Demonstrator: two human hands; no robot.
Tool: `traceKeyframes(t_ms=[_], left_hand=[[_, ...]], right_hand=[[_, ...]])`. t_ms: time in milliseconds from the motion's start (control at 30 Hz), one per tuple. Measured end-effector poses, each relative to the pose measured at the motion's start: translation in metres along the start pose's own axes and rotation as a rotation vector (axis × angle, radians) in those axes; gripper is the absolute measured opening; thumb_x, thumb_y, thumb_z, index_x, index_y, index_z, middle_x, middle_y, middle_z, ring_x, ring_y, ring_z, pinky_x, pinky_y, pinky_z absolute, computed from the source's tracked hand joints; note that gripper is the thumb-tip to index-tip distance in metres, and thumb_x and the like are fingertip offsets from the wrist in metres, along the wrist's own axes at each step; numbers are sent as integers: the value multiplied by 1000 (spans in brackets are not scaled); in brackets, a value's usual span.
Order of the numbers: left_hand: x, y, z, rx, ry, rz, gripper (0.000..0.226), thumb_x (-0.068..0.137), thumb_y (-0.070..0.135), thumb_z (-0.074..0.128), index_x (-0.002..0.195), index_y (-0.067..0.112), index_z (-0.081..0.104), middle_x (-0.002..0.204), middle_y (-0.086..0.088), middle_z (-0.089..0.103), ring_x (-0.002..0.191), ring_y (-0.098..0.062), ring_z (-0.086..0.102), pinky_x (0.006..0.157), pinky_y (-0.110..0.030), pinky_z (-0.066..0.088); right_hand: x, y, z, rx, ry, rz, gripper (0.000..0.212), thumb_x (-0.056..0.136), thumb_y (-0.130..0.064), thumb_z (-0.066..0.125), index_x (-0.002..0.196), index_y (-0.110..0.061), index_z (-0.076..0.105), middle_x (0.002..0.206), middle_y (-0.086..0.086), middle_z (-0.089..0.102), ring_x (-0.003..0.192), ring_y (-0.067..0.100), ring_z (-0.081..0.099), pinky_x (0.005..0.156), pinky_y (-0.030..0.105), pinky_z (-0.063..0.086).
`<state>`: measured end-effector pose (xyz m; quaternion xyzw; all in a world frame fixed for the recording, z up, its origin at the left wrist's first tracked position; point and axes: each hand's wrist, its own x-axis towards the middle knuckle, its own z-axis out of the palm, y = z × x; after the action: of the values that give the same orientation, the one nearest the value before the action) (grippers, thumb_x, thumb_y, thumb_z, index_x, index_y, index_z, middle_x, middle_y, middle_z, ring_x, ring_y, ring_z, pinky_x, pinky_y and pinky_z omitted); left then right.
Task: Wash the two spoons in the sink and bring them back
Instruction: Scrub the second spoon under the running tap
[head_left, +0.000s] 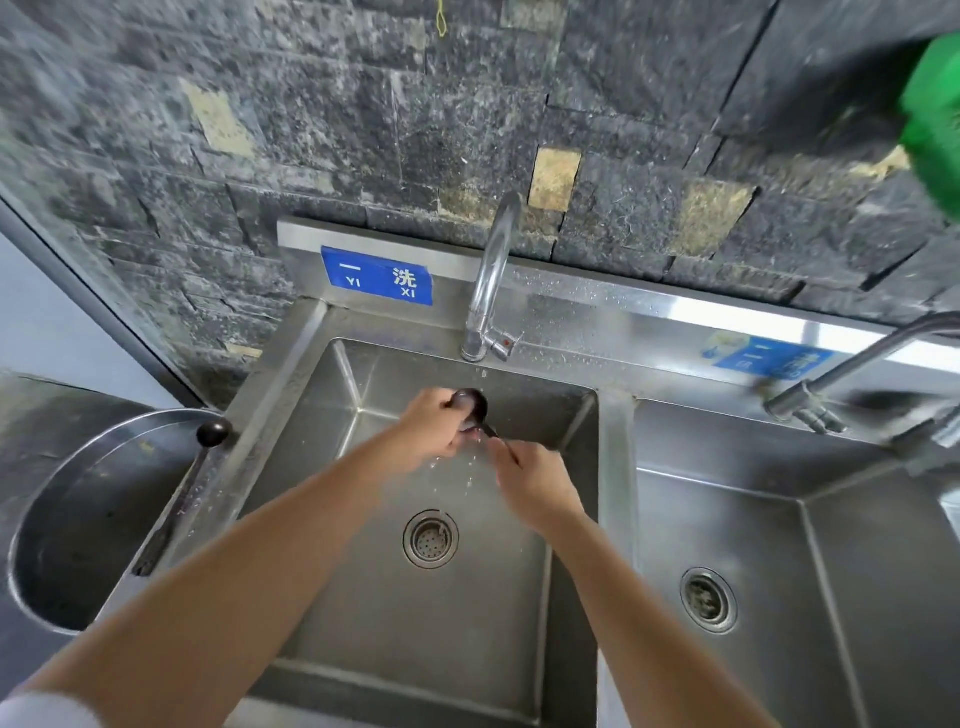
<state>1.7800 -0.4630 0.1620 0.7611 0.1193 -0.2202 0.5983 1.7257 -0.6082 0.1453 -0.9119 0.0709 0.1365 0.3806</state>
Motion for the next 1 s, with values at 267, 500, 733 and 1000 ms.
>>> traceKeyframes(t_ms=[267, 500, 733, 1000], left_hand=[[-2, 22, -15, 24, -44, 76, 22, 96, 5, 48, 91, 21, 63, 78, -10, 63, 53, -14, 52, 44, -21, 41], [-2, 8, -5, 139, 59, 270, 23, 97, 1, 48, 90, 13, 66, 70, -5, 66, 46, -11, 44, 45, -21, 37], [14, 15, -30, 578, -133, 391, 43, 85, -5, 62, 119, 21, 70, 108, -3, 75, 97, -15, 70, 86, -23, 54], [27, 5, -13, -289, -101, 166, 22, 94, 1, 56, 95, 14, 73, 93, -6, 77, 91, -22, 73, 83, -35, 60]], right_hand=[[8, -15, -29, -119, -13, -39, 51, 92, -59, 36, 59, -22, 47, 66, 2, 58, 67, 28, 55, 59, 33, 41], [8, -10, -19, -378, 169, -218, 49, 95, -58, 28, 85, -20, 57, 90, 14, 70, 85, 41, 65, 67, 40, 45], [12, 2, -27, -543, 99, -243, 46, 99, -55, 27, 85, -20, 53, 88, 12, 69, 83, 41, 65, 64, 37, 40], [41, 0, -37, -18, -464, 3, 52, 96, -62, 35, 98, -22, 68, 75, 3, 67, 74, 22, 65, 69, 32, 50]])
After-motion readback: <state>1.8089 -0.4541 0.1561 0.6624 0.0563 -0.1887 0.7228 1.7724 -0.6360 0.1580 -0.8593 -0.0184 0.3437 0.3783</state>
